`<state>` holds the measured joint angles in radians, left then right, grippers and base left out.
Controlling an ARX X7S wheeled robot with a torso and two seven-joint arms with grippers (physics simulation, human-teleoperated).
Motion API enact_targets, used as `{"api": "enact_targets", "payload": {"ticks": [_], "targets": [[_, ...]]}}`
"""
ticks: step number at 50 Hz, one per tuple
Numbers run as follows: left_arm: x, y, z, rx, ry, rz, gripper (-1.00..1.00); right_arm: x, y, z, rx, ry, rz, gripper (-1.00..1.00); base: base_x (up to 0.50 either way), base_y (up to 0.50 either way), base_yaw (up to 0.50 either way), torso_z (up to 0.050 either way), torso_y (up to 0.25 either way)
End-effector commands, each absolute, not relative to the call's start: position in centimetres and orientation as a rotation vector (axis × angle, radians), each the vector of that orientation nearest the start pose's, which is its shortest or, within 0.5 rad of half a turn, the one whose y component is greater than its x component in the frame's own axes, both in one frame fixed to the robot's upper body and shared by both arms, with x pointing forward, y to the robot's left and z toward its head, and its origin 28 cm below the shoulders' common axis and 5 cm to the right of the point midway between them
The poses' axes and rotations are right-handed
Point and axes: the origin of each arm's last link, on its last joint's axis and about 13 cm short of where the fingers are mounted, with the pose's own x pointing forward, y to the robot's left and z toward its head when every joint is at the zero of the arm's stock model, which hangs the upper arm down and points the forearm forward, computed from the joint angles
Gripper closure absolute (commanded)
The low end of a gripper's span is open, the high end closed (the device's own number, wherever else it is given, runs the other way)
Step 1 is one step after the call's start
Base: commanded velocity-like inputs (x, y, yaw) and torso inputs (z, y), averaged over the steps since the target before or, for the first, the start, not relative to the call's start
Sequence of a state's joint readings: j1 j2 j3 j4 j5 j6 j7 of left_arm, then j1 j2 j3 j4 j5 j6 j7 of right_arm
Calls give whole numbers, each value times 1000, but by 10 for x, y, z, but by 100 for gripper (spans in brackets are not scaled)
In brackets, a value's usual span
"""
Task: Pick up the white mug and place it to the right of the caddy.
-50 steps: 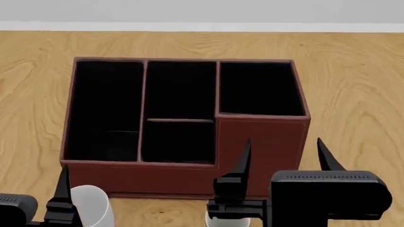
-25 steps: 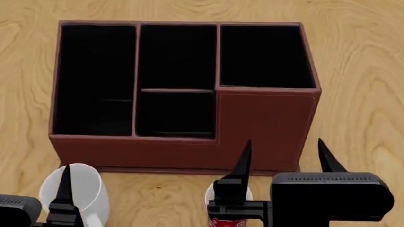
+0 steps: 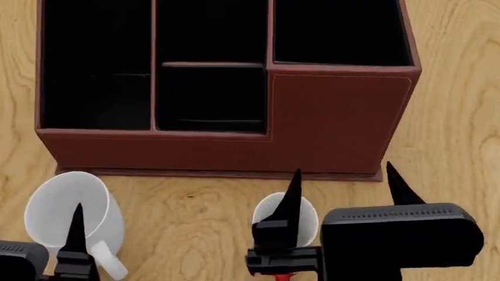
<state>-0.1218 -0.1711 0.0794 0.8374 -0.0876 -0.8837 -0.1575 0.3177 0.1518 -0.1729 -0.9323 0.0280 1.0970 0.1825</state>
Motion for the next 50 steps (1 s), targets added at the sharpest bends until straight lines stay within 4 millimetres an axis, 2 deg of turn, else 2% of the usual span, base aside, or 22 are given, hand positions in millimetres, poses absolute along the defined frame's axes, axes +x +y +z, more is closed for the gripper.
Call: {"api": "enact_targets", "payload": {"ticks": [1, 17, 26, 39, 50], "targets": [[191, 218, 146, 133, -75, 54, -100, 191, -79, 188, -227, -140, 59, -100, 0, 0, 0, 0, 0], [189, 251, 156, 148, -78, 219, -100, 204, -50, 191, -314, -97, 218, -100, 0, 0, 0, 0, 0], [181, 264, 154, 169, -56, 290, -100, 211, -32, 193, -344, -84, 336, -100, 0, 0, 0, 0, 0], [174, 277, 159, 177, -61, 355, -100, 216, -14, 190, -349, -47, 432, -100, 0, 0, 0, 0, 0], [173, 278, 160, 178, -65, 365, -100, 217, 0, 183, -341, -5, 513, -100, 0, 0, 0, 0, 0]]}}
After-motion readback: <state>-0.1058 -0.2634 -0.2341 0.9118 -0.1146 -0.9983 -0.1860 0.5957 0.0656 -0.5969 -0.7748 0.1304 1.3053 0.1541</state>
